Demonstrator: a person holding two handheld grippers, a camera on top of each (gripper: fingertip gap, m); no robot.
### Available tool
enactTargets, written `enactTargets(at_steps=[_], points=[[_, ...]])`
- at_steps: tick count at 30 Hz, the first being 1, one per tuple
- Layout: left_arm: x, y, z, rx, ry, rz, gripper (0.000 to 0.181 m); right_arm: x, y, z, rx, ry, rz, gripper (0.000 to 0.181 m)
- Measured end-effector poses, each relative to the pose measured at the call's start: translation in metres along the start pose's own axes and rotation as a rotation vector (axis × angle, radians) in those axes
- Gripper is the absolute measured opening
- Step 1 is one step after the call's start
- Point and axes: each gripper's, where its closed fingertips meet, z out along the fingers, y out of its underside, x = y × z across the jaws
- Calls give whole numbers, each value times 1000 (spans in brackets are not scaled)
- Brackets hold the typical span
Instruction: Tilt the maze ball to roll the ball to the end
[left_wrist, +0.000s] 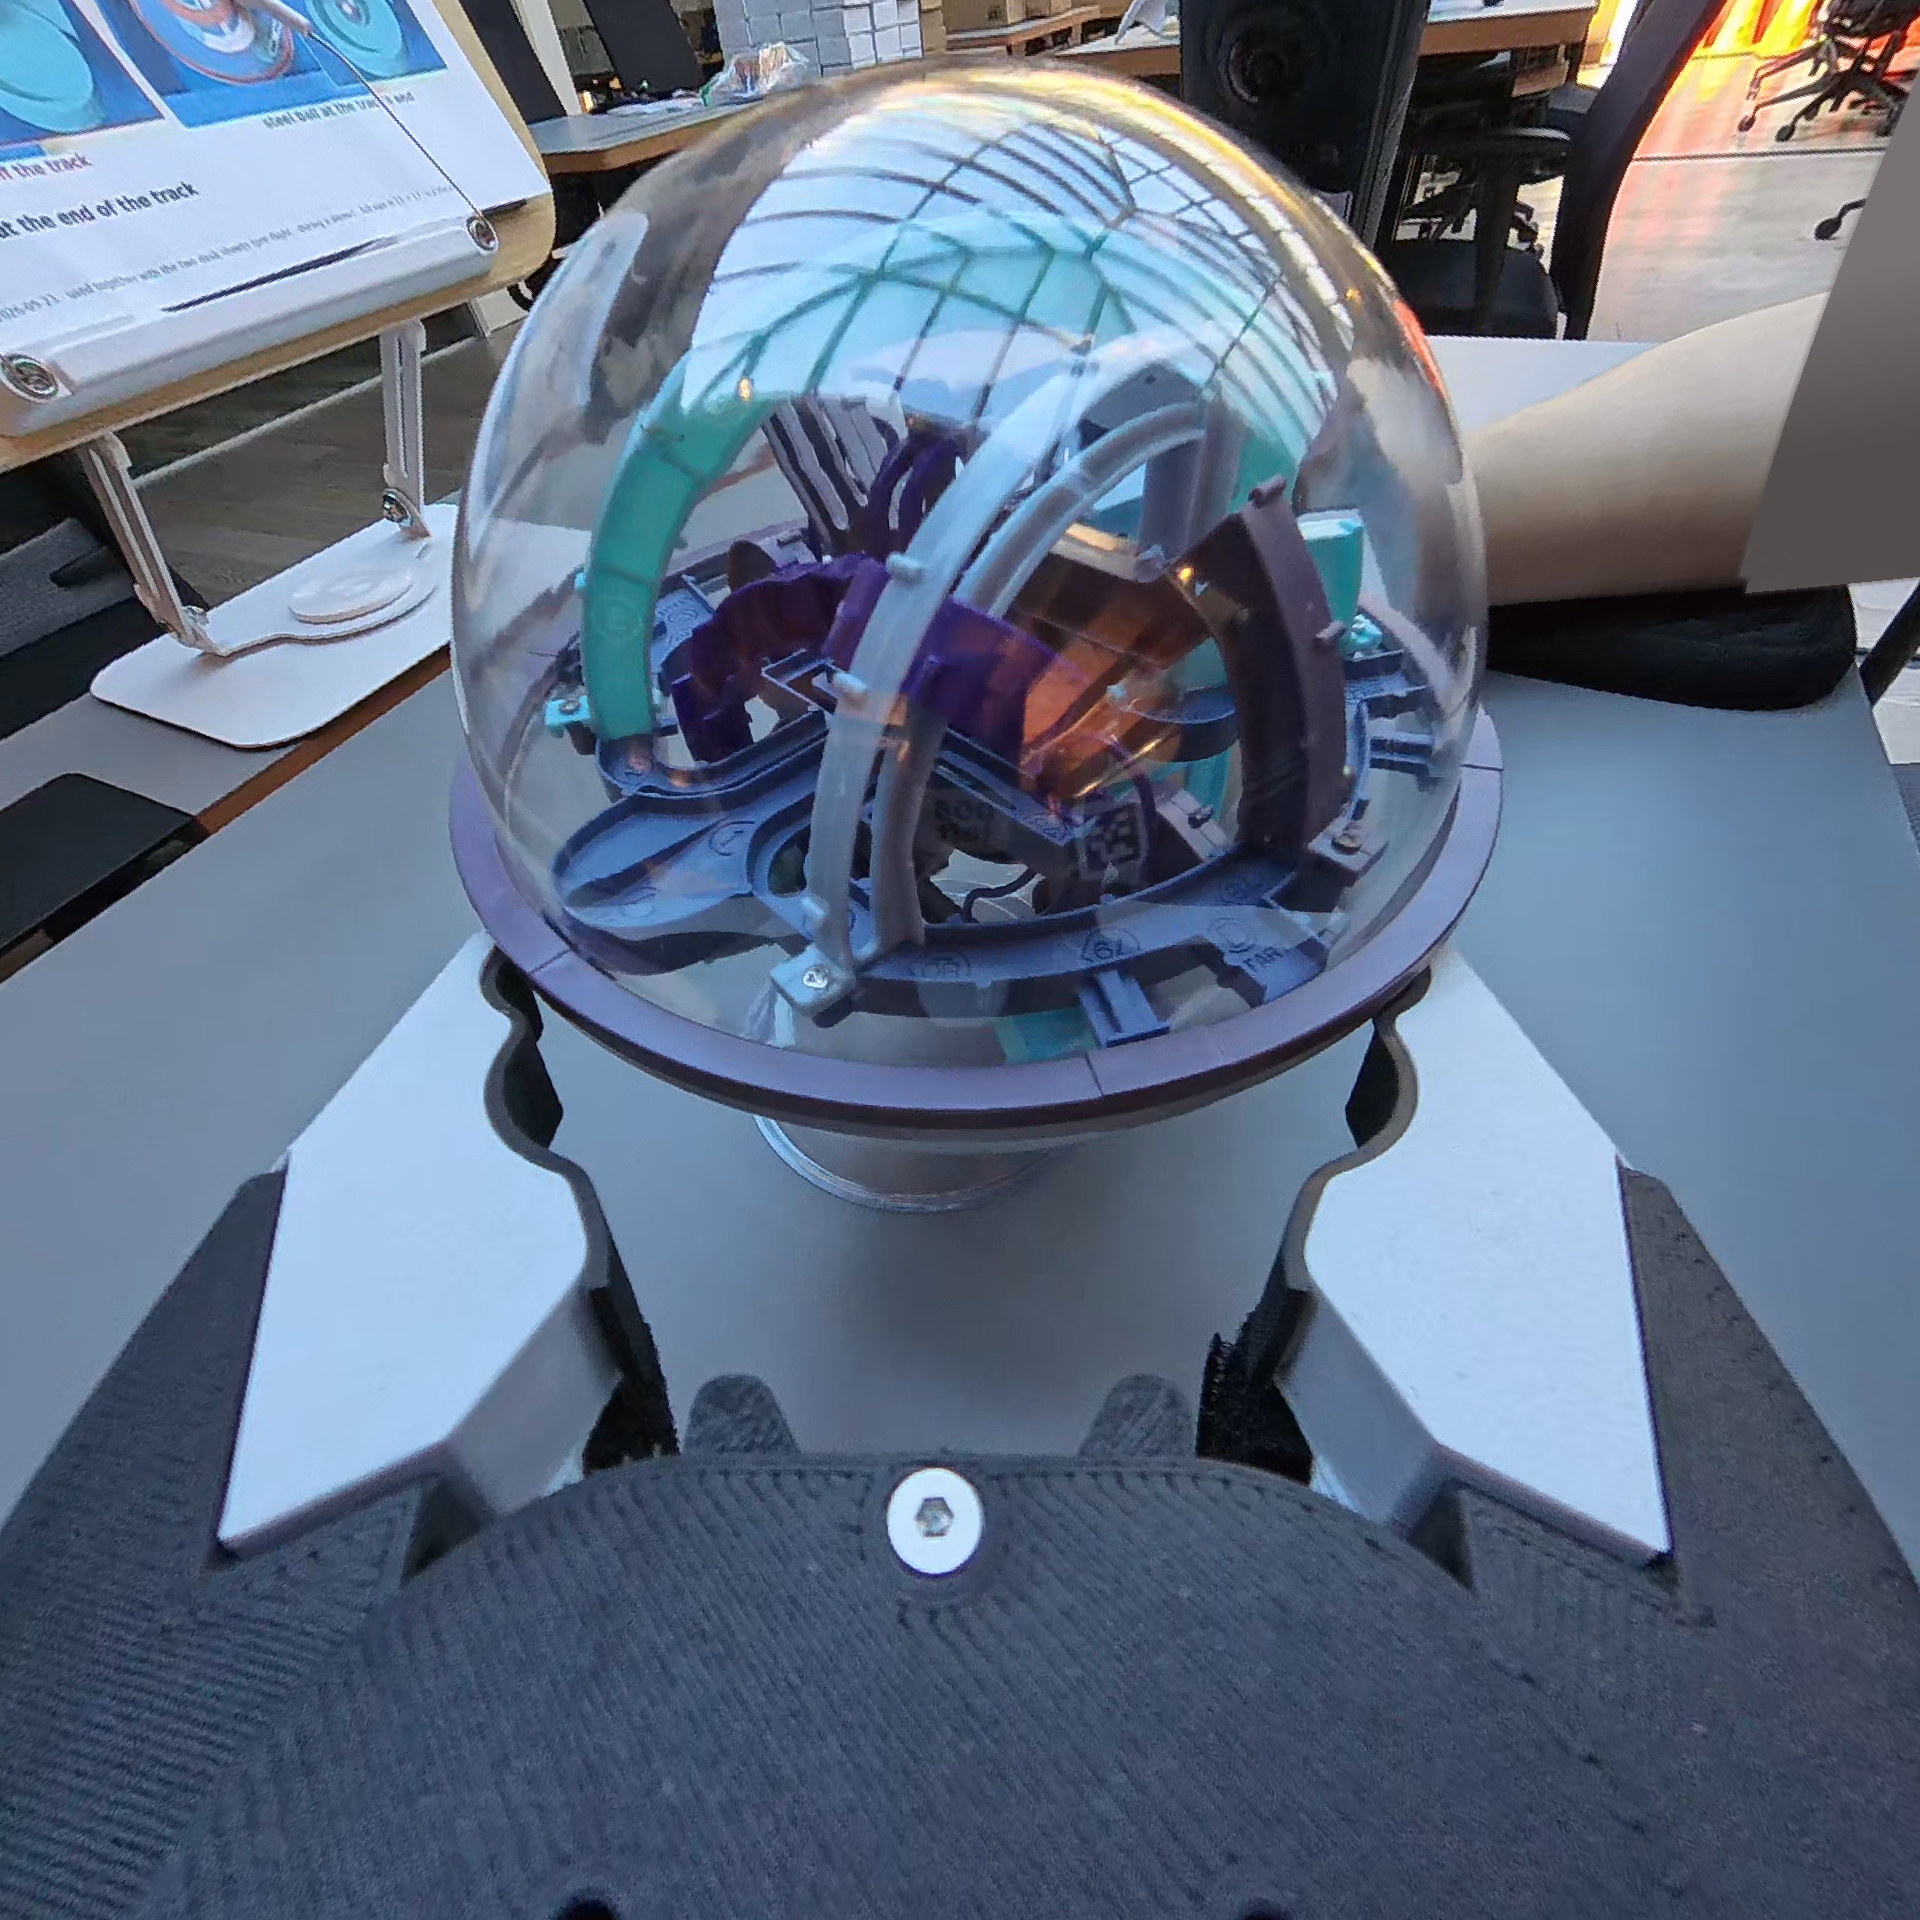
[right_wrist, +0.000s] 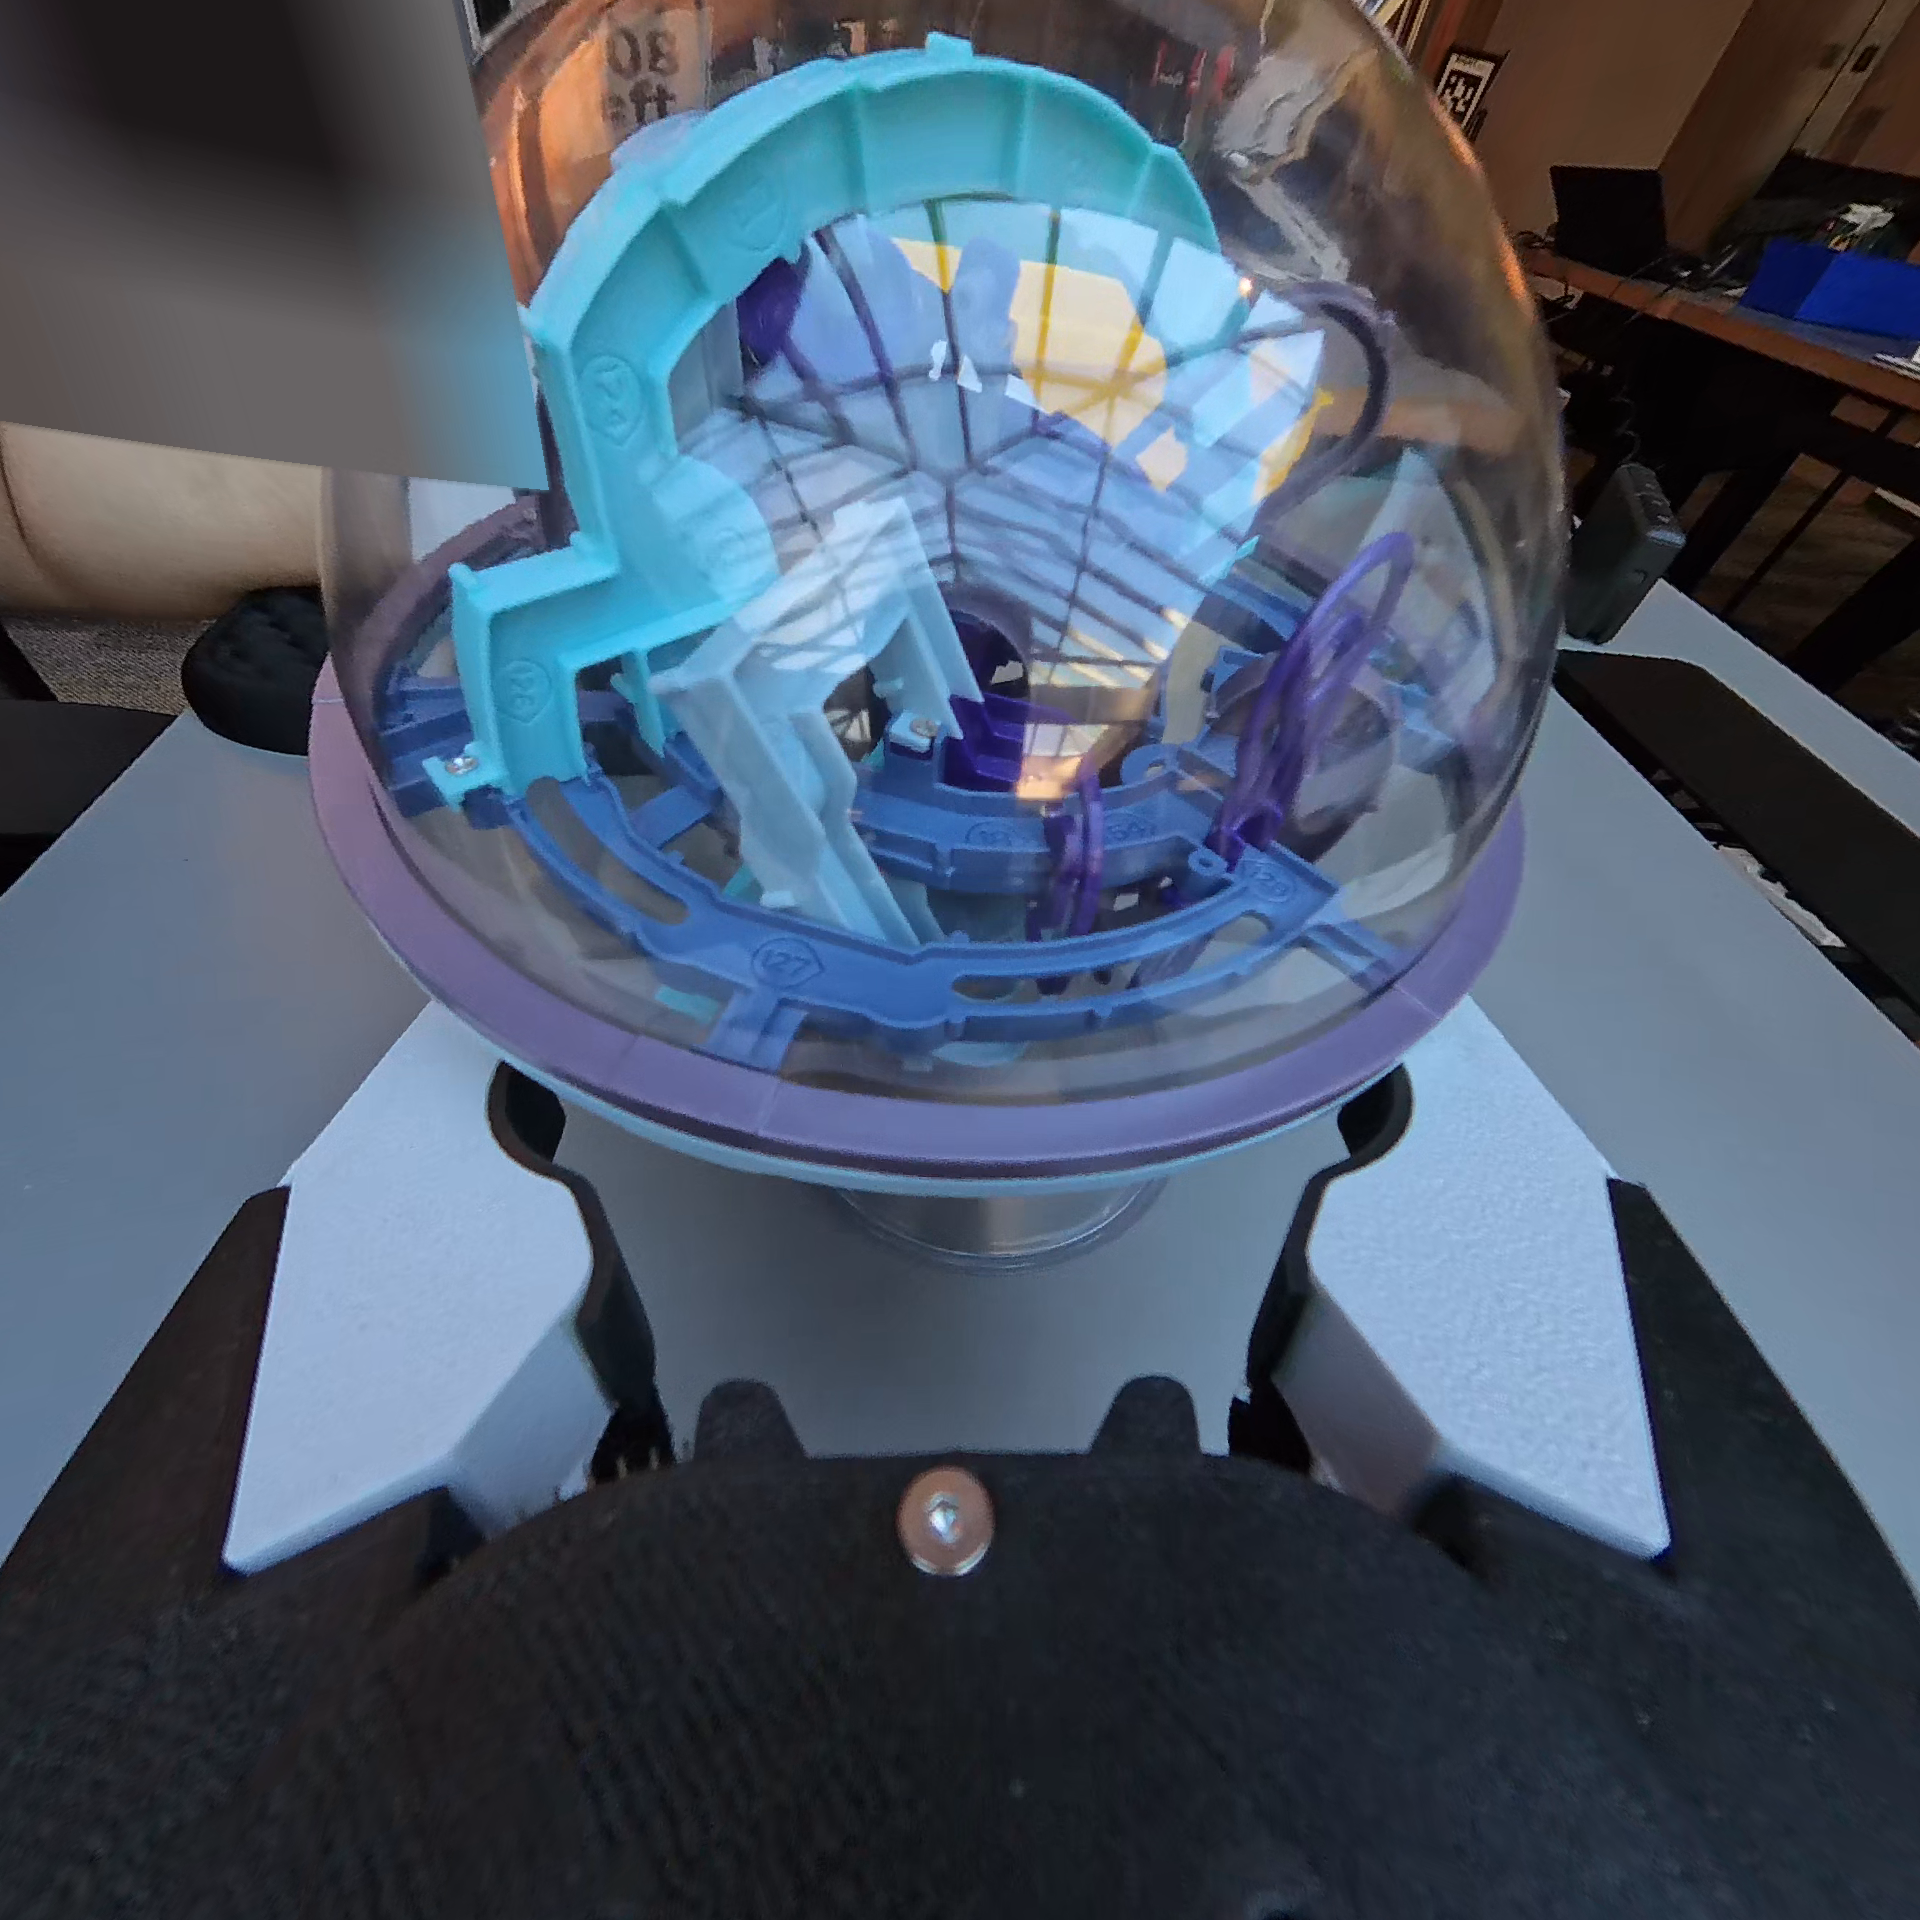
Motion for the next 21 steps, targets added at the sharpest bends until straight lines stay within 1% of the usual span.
enactTargets(at_steps=[21], points=[[0, -1, 0, 0, -5, 9, 154, 1, -1, -1, -2, 6, -20, 153]])
